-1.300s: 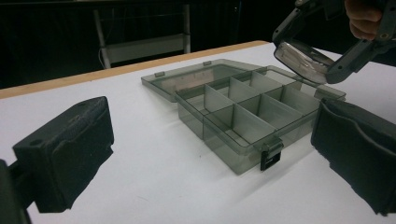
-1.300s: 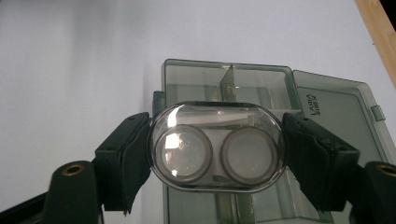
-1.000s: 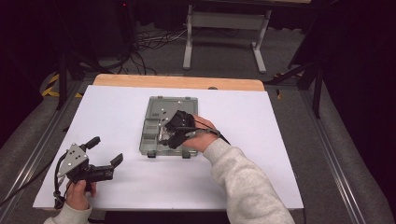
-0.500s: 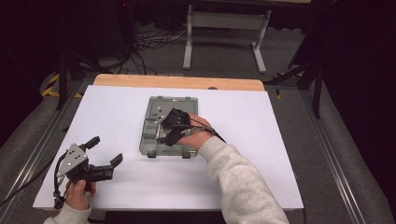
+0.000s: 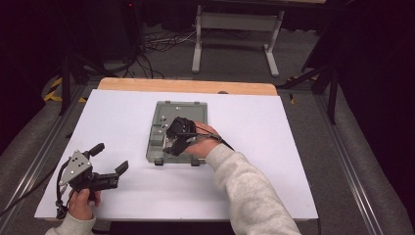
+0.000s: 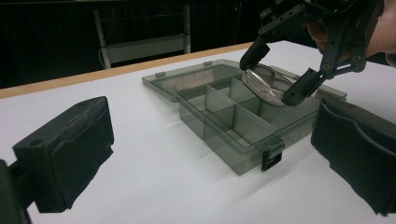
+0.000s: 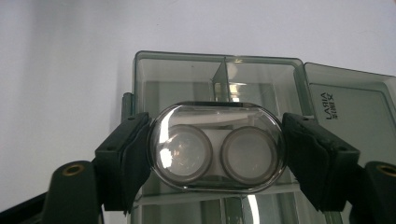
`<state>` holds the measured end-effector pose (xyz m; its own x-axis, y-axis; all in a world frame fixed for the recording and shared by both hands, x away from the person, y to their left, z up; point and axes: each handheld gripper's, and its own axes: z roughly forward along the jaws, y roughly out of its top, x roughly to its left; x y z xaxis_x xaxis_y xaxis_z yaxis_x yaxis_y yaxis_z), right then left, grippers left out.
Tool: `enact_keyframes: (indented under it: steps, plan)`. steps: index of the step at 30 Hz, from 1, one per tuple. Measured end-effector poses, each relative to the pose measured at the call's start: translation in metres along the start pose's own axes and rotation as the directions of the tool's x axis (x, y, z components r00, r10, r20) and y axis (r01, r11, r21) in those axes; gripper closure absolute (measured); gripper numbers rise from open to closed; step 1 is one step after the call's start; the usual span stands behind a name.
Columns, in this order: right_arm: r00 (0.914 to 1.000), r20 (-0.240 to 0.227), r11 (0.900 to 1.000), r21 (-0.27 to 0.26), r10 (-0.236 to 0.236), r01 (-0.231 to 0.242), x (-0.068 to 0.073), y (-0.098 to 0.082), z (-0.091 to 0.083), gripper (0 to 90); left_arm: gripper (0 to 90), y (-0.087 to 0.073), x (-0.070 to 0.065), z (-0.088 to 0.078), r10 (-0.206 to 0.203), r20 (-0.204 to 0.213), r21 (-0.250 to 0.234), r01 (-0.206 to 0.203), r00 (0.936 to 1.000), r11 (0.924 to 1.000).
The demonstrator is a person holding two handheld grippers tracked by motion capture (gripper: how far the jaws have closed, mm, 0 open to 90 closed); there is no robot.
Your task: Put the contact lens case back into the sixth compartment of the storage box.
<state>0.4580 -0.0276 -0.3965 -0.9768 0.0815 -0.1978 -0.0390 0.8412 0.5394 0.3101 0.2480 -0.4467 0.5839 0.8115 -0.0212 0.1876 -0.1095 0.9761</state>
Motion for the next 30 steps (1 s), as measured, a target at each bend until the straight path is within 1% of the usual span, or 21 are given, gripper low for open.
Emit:
enact_keyframes:
  steps: [12, 22, 30]
  plan:
    - [0.9995, -0.032, 1.0, 0.032, 0.0, 0.001, 0.0, -0.003, 0.007, 26.8, 0.1, 0.0, 0.0, 0.001, 0.0, 0.002, -0.003, 0.0, 1.0, 1.0]
    - [0.9991, -0.041, 0.999, 0.052, 0.006, -0.003, 0.0, -0.004, 0.011, 26.8, 0.1, 0.0, 0.0, 0.0, 0.001, 0.001, 0.0, -0.001, 1.0, 1.0]
    - [0.9989, -0.046, 0.998, 0.059, 0.0, 0.002, 0.0, -0.005, 0.013, 26.8, 0.0, 0.0, 0.0, 0.001, 0.001, 0.004, -0.001, -0.001, 1.0, 1.0]
